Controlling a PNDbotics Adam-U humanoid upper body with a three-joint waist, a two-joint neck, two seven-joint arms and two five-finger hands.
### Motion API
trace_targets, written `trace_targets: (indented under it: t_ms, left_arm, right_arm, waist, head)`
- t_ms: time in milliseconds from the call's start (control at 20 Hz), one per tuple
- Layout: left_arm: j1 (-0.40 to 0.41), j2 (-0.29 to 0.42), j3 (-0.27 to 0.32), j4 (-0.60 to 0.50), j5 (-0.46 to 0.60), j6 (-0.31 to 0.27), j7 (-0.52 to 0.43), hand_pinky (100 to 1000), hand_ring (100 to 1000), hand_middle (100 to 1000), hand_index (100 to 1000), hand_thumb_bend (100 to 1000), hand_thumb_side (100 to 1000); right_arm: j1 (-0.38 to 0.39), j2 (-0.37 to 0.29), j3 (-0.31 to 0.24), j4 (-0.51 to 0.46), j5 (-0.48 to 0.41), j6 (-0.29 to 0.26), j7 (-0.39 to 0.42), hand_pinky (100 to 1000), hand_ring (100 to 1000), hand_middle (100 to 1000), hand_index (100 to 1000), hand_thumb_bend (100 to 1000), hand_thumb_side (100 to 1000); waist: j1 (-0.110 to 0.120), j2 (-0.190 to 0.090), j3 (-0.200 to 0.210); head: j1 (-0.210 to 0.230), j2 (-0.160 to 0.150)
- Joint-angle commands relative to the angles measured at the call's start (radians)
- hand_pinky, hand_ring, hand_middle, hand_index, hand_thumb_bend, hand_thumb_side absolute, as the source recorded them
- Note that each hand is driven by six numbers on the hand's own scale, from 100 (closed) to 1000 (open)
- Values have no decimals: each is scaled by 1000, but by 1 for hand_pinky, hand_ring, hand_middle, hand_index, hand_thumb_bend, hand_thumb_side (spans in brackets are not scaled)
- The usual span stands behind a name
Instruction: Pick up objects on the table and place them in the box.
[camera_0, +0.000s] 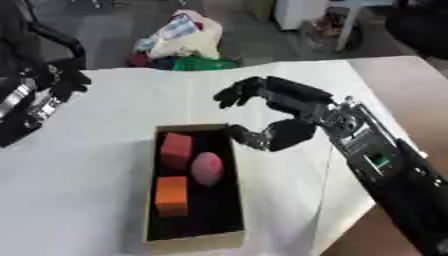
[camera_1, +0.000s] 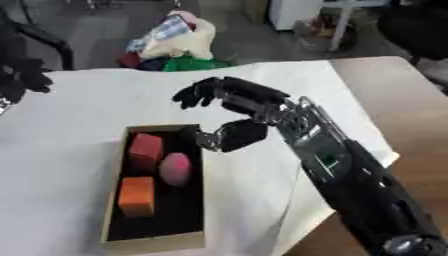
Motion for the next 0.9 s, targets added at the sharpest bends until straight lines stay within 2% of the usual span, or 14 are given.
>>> trace_targets:
  t_ms: [50,300,500,650,900]
  left_arm:
    - [18,9,50,-77,52,24,29,732,680,667,932,153,993]
    - [66,-28,78,-116,74,55,42,723,671,656,932,161,994]
    - [90,-62,89,-126,83,73,52,718,665,650,930,165,993]
    - [104,-86,91,-130,90,83,59,713,660,641,924,167,993]
    - [126,-116,88,-134,88,94,51,712,659,640,924,171,1000]
  right_arm:
    - [9,-19,-43,-40,24,10,-55,753,805,749,915,181,722]
    - [66,3,-95,-69,57,40,-171,742,818,766,928,180,724]
    - [120,27,-139,-84,82,86,-306,732,822,769,926,193,718]
    - [164,44,-163,-95,80,113,-398,721,821,765,922,193,700]
    - [219,55,-193,-107,61,140,-501,714,821,762,918,177,674]
  waist:
    - [-1,-12,2]
    - [-5,-11,-1]
    - [-8,-9,-2]
    - [-10,-8,0]
    - [-13,-6,-8]
  head:
    - [18,3]
    - [48,29]
    - [65,49]
    - [83,65]
    - [98,91]
